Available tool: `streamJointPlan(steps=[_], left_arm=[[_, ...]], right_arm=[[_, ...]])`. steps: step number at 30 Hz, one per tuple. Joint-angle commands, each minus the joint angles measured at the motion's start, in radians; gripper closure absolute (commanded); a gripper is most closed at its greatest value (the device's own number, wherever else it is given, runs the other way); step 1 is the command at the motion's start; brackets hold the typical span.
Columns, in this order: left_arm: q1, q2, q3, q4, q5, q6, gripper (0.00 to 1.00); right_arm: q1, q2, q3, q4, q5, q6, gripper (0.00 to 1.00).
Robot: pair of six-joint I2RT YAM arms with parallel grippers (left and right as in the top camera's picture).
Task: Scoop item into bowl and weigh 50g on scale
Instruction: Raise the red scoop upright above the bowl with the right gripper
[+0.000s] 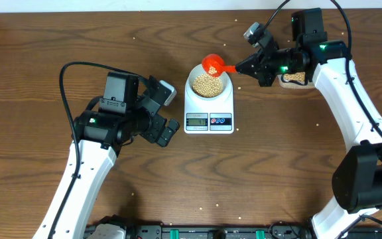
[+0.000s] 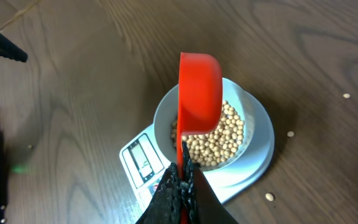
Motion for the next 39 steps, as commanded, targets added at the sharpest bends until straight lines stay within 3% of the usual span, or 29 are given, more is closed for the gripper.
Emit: streamJointPlan(steps=[1, 4, 11, 25, 32, 39], left_arm=[[-0.003, -0.007, 0.02, -0.002, 0.013, 0.013, 0.01], [-0.003, -0.007, 0.02, -0.002, 0.013, 0.013, 0.01], [-0.003, -0.007, 0.02, -0.002, 0.013, 0.013, 0.01], [-0.003, -0.007, 0.02, -0.002, 0.013, 0.013, 0.01], [-0.003, -0.007, 0.02, -0.002, 0.013, 0.013, 0.01], [-0.003, -0.007, 0.02, -0.002, 0.013, 0.013, 0.01]], right_arm=[[0.014, 0.003, 0.017, 0.009, 0.005, -0.013, 0.99], [0.043, 0.003, 0.017, 0.01, 0.037, -0.063, 0.99], [0.115, 0.003, 0.017, -0.004, 0.349, -0.064, 0.99], [0.193, 0.001, 0.033, -0.002, 0.491, -0.064, 0.99], [0.194, 0.001, 0.033, -0.002, 0.482, -0.059, 0.99], [0.144, 0.001, 0.033, -0.002, 0.296, -0.021, 0.99]])
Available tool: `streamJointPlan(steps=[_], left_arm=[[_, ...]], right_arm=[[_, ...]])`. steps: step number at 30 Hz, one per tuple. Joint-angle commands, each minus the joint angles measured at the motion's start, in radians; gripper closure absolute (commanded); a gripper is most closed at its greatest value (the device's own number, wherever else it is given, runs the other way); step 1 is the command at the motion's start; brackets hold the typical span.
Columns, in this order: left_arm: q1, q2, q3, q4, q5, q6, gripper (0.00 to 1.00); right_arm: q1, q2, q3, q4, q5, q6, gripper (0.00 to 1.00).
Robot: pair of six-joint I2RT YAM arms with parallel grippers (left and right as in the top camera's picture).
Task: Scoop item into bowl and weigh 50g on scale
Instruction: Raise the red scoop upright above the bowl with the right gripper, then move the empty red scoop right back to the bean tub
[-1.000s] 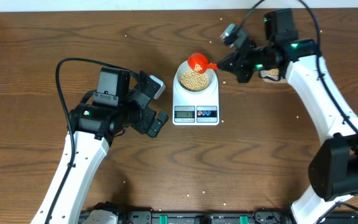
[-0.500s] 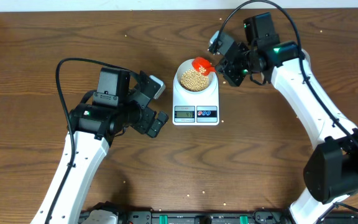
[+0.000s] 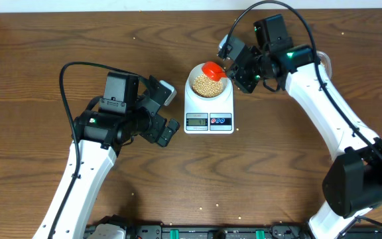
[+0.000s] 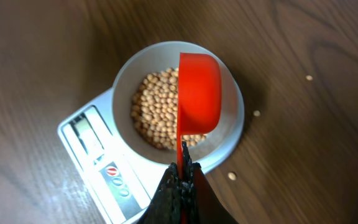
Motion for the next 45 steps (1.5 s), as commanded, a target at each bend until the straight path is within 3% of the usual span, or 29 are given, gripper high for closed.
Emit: streamJointPlan(steps=[1, 15, 45], left_arm=[[-0.003, -0.007, 0.02, -0.002, 0.013, 0.013, 0.01], [-0.003, -0.007, 0.02, -0.002, 0.013, 0.013, 0.01], [-0.003, -0.007, 0.02, -0.002, 0.013, 0.013, 0.01]], right_arm=[[-0.041, 0.001, 0.026, -0.001, -0.149, 0.025, 0.99], [-0.174, 0.001, 0.026, 0.015, -0.528, 0.046, 0.99], [-0.203, -0.067, 0.026, 0.016, -0.382, 0.142, 0.99]])
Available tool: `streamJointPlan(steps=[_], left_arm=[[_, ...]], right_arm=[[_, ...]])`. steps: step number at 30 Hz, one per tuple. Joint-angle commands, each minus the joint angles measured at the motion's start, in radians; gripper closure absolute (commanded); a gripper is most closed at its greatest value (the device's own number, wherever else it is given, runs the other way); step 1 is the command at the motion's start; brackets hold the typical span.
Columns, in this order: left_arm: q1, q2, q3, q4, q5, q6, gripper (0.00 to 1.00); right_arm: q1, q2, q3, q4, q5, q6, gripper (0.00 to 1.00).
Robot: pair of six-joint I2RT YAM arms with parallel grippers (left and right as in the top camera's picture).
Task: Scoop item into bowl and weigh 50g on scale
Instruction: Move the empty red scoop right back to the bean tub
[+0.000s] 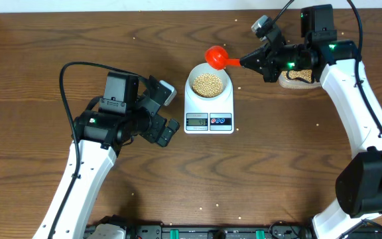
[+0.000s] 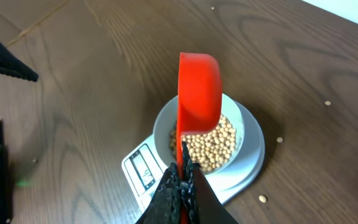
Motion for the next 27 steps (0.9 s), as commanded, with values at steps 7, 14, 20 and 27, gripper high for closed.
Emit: streamJointPlan(steps=[7, 14, 20, 27], left_arm=[[-0.003, -0.007, 0.02, -0.002, 0.013, 0.013, 0.01], [-0.003, -0.007, 0.02, -0.002, 0.013, 0.013, 0.01], [-0.003, -0.007, 0.02, -0.002, 0.013, 0.013, 0.01], [-0.003, -0.007, 0.02, -0.002, 0.013, 0.013, 0.01]], right_arm=[[-0.038, -0.116, 0.026, -0.016, 0.44, 0.29, 0.99], [-0.081, -0.171, 0.025, -0.185, 0.931, 0.431, 0.99], [-0.106, -0.148, 0.024, -0.286, 1.022, 0.498, 0.99], [-0.172, -0.092, 0.023, -0.27, 0.964, 0.522, 0.99]])
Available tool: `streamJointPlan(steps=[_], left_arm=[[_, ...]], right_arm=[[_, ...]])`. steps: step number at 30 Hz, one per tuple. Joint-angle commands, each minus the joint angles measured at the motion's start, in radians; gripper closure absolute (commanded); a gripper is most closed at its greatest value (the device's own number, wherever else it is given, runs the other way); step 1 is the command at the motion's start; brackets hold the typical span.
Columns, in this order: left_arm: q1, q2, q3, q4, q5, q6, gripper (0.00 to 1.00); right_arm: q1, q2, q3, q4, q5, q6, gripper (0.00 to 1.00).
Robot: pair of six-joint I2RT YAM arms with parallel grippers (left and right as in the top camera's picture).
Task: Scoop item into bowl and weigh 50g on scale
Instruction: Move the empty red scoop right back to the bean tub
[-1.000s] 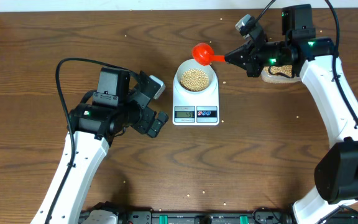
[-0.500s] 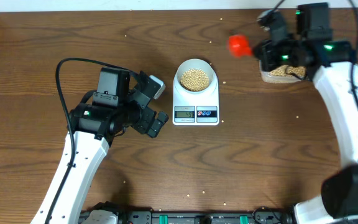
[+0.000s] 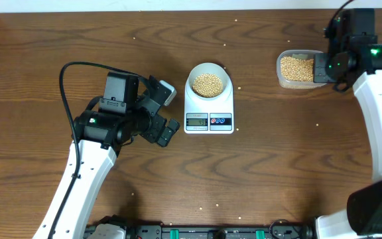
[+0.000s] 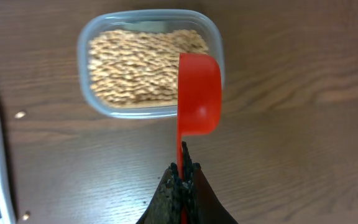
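Observation:
A white bowl [image 3: 209,82] of tan beans sits on the white scale [image 3: 209,106] at the table's middle. At the far right stands a clear plastic tub [image 3: 298,69] [image 4: 148,62] full of the same beans. My right gripper [image 4: 182,169] is shut on the handle of a red scoop [image 4: 199,93], which hangs over the tub's right front edge, turned on its side. In the overhead view the right gripper [image 3: 337,63] sits just right of the tub and the scoop is hidden. My left gripper [image 3: 166,113] hovers left of the scale; its jaws stand apart, holding nothing.
Loose beans lie scattered on the wooden table [image 3: 244,172], one beside the scale [image 4: 20,114] and others right of it. The scale's display [image 3: 196,120] faces the front.
My right gripper with the red scoop has moved from beside the bowl on the scale to the bean tub at the far right. The left arm has not moved.
My right gripper held the red scoop with beans over the bowl's right rim. Then the scoop was tipped over the bowl. Then it was held higher, behind the bowl. Now it hangs over the tub. The left arm stayed still throughout.

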Motion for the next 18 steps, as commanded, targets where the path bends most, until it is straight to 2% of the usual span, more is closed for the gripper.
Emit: streamJointPlan(steps=[1, 18], left_arm=[[-0.003, -0.007, 0.02, -0.002, 0.013, 0.013, 0.01], [-0.003, -0.007, 0.02, -0.002, 0.013, 0.013, 0.01]], right_arm=[[-0.026, 0.046, 0.009, 0.014, -0.015, 0.035, 0.99], [-0.029, 0.171, 0.009, 0.158, -0.034, 0.023, 0.99]])
